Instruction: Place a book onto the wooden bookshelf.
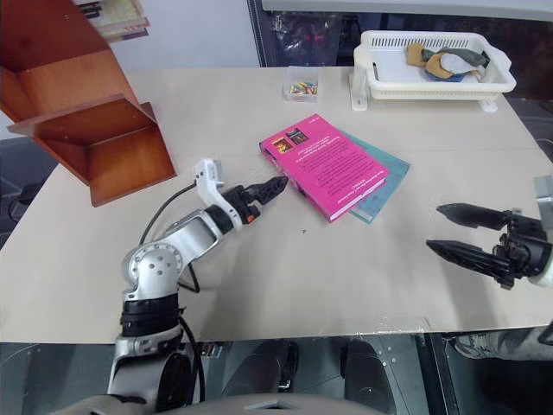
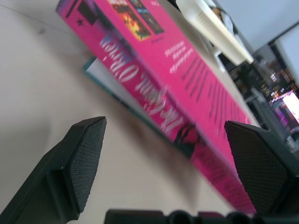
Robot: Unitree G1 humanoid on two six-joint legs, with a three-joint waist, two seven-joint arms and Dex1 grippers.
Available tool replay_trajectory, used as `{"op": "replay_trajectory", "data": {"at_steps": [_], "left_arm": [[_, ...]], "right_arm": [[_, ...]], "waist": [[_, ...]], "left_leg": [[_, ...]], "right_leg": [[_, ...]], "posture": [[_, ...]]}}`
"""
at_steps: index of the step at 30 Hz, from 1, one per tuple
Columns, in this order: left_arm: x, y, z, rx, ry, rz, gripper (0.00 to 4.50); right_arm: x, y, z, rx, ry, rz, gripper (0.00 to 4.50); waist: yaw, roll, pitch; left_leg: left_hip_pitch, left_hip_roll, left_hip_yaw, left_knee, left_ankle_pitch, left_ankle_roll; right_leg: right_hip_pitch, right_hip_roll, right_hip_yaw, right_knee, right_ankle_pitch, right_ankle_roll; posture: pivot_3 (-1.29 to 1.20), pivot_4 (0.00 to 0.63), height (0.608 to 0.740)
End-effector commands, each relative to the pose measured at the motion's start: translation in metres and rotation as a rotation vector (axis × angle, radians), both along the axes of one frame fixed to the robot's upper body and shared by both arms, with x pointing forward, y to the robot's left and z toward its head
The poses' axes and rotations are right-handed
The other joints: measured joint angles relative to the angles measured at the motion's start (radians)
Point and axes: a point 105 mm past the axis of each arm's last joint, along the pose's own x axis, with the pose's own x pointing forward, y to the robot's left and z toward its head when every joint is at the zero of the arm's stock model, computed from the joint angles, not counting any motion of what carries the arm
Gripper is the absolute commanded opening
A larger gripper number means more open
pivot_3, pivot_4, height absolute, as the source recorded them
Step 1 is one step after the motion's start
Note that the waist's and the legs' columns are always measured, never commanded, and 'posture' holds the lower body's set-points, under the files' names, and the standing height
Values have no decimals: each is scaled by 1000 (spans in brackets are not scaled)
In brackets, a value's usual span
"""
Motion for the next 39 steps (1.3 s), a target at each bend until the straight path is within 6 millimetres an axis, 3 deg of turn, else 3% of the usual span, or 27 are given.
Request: {"op": "replay_trajectory", "data": {"at_steps": [1,3,13,24,27,32,39], "left_arm": [[13,-2,8,-128,49,28,4500],[23,-10,9,-231,124,11,4500],[41,-37,-4,-277,275,-123,4500],[47,-41,5,-560,317,-159,4500],[47,-41,2,-573,335,-159,3753],[45,-44,-3,-572,350,-166,1465],[42,-41,0,-619,344,-187,1465]], "right_arm": [[-5,1,9,-20,-56,-17,3955],[-6,3,10,-8,-65,-23,3955],[-4,4,9,-18,-77,-36,3955],[-3,3,7,-34,-81,-43,3955],[-2,2,8,-38,-84,-43,3934],[0,2,9,-41,-85,-38,3934],[1,3,9,-38,-87,-30,3934]], "waist": [[1,-1,0],[1,-1,0],[0,-2,1],[0,-2,1],[0,-2,1],[0,-2,1],[0,-2,1]], "left_leg": [[0,0,0,1,0,0],[0,0,0,1,0,0],[0,-1,-1,1,0,0],[-1,-1,-1,1,0,0],[-1,-1,-1,1,0,0],[-1,-1,-1,1,0,0],[-1,-1,-1,1,0,0]], "right_leg": [[0,0,0,0,0,0],[0,0,0,0,0,0],[0,3,-1,0,0,0],[0,-1,-1,0,0,0],[0,-1,-1,0,0,0],[0,-1,-1,0,0,0],[0,-1,0,0,0,0]], "posture": [[0,150,740],[0,150,740],[0,150,740],[0,150,740],[0,150,740],[0,150,740],[0,150,740]]}}
